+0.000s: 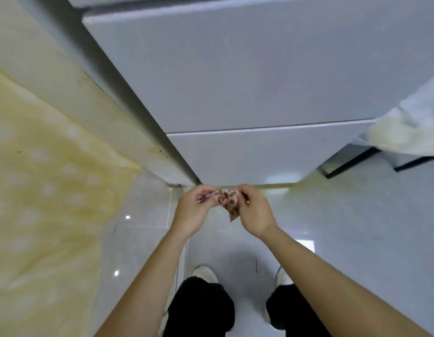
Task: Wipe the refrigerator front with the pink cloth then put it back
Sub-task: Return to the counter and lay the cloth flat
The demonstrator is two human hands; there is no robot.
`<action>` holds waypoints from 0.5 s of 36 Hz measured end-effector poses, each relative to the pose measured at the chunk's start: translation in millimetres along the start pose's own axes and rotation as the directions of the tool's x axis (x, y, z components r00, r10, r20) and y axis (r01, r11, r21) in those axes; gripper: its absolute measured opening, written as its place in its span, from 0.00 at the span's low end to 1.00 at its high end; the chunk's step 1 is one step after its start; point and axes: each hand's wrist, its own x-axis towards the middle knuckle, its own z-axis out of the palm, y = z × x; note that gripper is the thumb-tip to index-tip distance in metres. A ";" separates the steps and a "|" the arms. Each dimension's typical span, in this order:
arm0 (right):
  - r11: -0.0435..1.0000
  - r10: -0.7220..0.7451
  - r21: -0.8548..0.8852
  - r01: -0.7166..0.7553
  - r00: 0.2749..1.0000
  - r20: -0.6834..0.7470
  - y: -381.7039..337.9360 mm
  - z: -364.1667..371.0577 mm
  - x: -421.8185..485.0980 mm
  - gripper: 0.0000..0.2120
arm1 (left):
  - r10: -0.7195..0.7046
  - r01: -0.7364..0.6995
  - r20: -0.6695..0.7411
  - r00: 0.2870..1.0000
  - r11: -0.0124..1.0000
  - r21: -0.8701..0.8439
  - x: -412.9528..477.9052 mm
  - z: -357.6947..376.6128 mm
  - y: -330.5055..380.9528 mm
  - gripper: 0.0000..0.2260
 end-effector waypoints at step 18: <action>0.959 0.268 0.136 -0.250 0.954 -0.137 -137.6 -125.0 -220.3 0.14 | -0.111 0.115 0.171 0.979 0.993 -0.014 -170.8 -53.0 163.4 0.09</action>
